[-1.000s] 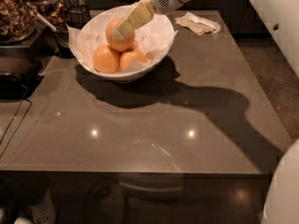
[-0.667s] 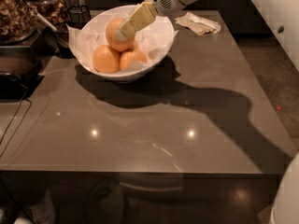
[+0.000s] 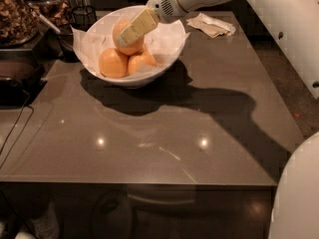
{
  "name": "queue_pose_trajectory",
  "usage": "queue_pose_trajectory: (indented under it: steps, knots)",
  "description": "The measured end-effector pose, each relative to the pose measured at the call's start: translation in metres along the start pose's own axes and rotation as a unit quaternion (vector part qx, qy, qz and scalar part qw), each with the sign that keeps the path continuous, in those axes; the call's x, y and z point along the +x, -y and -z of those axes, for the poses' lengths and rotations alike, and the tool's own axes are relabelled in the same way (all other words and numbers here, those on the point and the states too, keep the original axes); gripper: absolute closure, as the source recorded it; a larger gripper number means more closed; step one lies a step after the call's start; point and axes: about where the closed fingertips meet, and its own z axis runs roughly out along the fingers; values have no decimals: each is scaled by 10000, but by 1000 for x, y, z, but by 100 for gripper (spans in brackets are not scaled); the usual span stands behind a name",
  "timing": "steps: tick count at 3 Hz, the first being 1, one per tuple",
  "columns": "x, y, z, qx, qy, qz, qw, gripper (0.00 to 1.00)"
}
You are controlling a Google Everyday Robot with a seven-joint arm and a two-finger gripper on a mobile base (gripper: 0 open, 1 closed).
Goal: Pick orange from white bowl
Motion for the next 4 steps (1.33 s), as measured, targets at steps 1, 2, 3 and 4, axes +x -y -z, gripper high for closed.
queue_pose_trajectory:
  steps: [1, 2, 3, 4]
  knots:
    - [4, 4, -8, -17, -108, -20, 9999, 0]
    - [7, 6, -16, -67, -191, -27, 9998, 0]
    - [8, 7, -28, -179, -263, -15, 9995, 0]
    - [8, 8, -37, -277, -303, 21, 9992, 0]
